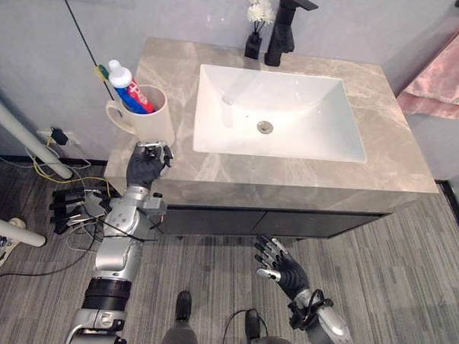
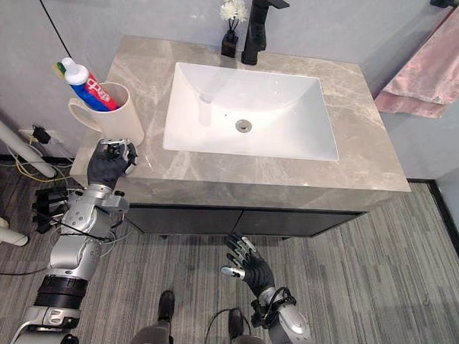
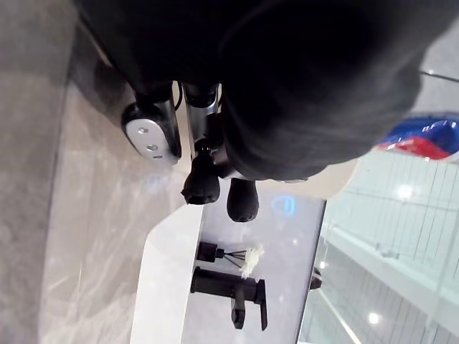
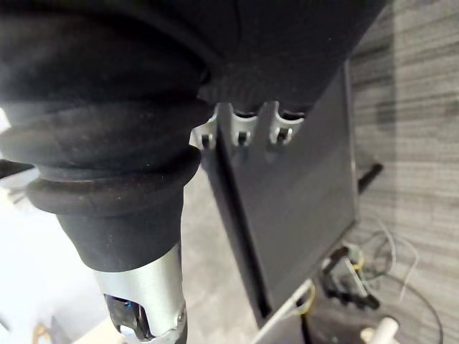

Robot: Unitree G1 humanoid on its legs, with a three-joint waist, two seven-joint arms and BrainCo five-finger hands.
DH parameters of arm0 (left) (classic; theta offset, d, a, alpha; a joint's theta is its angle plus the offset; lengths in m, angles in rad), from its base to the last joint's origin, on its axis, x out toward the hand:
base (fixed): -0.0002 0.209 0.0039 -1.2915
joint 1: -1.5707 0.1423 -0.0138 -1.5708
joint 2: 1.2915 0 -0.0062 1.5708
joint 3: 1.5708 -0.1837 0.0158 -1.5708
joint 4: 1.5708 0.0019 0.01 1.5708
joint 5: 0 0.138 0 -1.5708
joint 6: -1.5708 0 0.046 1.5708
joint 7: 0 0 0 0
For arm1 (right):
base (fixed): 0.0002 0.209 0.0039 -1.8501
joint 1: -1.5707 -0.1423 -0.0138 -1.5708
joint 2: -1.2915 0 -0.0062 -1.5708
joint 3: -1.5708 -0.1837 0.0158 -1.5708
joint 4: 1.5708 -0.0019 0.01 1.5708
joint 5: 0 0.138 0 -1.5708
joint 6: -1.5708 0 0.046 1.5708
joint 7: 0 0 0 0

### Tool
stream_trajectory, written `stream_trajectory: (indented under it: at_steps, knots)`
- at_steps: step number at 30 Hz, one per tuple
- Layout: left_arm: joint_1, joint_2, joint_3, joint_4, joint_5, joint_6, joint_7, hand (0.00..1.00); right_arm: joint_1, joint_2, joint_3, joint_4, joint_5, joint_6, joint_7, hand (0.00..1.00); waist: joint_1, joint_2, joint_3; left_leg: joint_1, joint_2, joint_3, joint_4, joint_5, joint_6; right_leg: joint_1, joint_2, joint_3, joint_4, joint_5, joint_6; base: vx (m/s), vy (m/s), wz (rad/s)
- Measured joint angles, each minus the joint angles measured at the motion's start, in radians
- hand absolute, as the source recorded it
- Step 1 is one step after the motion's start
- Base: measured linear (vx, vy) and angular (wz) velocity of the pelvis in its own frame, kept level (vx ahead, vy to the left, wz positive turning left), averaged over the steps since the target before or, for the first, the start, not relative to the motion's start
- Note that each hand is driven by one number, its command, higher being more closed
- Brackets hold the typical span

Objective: Organize washtable

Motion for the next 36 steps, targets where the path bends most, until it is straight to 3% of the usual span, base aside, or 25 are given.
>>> stream_trajectory:
  at_steps: [4,14,36]
  knots:
    - [-0.030,0.001,0.000,0.021,-0.001,0.002,0.001,1.00,0.003,0.000,0.000,0.000,0.000,0.000,0.000,0.00,-0.016,-0.002,0.001,-0.001,0.003,0.008,0.000,-0.002,-0.002,-0.005,0.002,0.007,0.000,0.002,0.002,0.00,-0.006,-0.06]
    - [-0.092,0.032,0.001,0.076,-0.038,0.015,0.002,1.00,0.022,-0.001,-0.002,0.002,0.000,0.001,-0.001,0.00,-0.019,-0.015,0.012,-0.001,0.012,0.021,0.000,-0.002,-0.003,-0.013,0.007,0.020,-0.003,0.008,0.000,0.00,-0.006,-0.04]
    - [-0.091,0.064,0.011,0.120,-0.088,0.017,-0.007,1.00,0.023,-0.037,0.004,0.012,0.000,0.002,0.026,0.00,-0.017,-0.011,0.014,0.019,0.012,0.014,0.000,-0.003,-0.004,0.011,0.003,0.013,-0.001,0.008,0.000,0.00,0.000,0.00]
